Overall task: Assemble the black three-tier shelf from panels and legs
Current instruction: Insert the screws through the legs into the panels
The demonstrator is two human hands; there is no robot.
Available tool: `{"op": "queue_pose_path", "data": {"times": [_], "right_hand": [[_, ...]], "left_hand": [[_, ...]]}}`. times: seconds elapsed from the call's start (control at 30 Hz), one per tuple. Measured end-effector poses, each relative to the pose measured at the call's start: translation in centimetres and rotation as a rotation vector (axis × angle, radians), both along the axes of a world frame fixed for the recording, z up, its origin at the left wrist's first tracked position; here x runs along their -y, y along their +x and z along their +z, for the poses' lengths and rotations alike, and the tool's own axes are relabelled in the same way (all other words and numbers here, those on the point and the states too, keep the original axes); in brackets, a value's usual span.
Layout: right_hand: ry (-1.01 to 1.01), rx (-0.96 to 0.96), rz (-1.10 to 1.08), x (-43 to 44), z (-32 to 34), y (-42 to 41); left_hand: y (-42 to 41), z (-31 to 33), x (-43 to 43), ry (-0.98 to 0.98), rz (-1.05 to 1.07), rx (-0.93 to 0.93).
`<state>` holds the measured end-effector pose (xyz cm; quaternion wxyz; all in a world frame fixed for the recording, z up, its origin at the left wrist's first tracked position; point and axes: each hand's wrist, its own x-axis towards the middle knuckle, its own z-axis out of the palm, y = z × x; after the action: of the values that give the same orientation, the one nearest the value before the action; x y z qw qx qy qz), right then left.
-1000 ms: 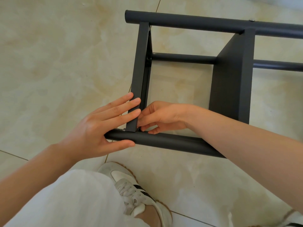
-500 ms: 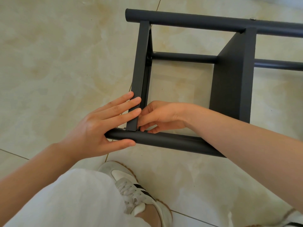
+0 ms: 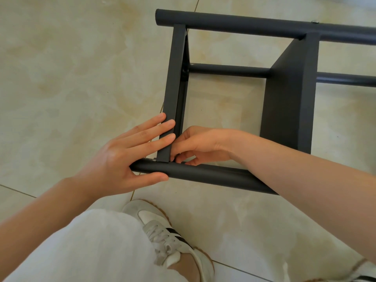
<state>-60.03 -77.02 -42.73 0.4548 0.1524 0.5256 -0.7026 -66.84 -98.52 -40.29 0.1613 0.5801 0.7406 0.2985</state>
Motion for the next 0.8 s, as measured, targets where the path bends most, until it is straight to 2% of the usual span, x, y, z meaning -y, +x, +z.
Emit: {"op": "queue_pose_path", "data": {"times": [0.43,0.63,0.8], "right_hand": [[-0.038,0.018,0.0,-0.32,0.05,-0.17],[0.024,0.01,0.046,-0.04,0.2,-0.57],[-0.014,0.031,0.003,-0.05,0.1,-0.61]], "left_hand": [[-0.02,0.11,-0.05,-0.003,-0.003,-0.001],[0.01,0.01,-0.08,0.007,-0.002,-0.004],[-0.03,-0.11,-0.03,0.015,-0.003,-0.003]]}}
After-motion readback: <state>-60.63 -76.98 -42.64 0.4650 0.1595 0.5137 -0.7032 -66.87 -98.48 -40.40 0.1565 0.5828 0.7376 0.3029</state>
